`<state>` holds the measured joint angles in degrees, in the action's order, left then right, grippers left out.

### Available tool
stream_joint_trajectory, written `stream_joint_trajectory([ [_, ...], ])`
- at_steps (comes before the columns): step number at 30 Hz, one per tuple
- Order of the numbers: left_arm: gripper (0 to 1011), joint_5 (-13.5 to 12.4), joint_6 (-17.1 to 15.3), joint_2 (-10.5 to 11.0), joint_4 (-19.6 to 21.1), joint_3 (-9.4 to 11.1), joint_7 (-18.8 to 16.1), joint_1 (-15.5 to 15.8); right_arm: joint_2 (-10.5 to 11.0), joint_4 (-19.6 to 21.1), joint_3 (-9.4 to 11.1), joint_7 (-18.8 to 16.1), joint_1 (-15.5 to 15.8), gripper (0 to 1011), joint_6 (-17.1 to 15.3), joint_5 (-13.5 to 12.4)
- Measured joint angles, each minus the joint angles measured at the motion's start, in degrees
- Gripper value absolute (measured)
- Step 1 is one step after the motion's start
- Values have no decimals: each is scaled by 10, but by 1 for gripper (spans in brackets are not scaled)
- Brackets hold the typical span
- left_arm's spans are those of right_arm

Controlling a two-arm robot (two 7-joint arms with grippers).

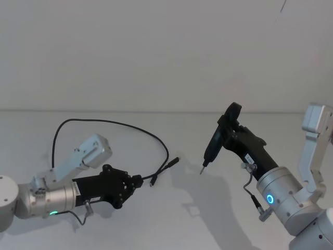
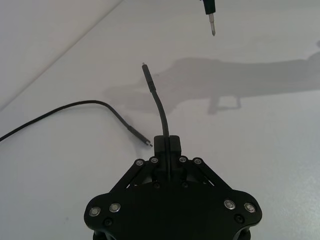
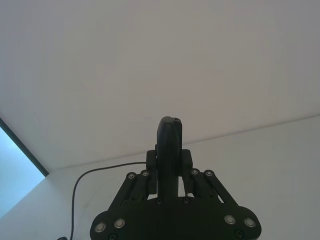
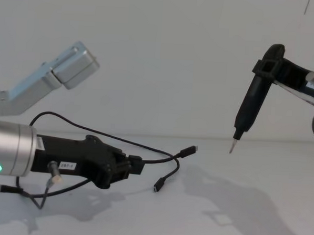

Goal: Pick up the data cable with the one hand.

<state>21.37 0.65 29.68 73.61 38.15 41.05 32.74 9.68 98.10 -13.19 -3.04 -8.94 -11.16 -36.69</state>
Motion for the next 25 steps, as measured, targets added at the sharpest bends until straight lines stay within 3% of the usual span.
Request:
stream_joint_trajectory([
  [25,44,-13,6,-18,-12,3,-7,7,0,0,0,0,0,279,0,0],
])
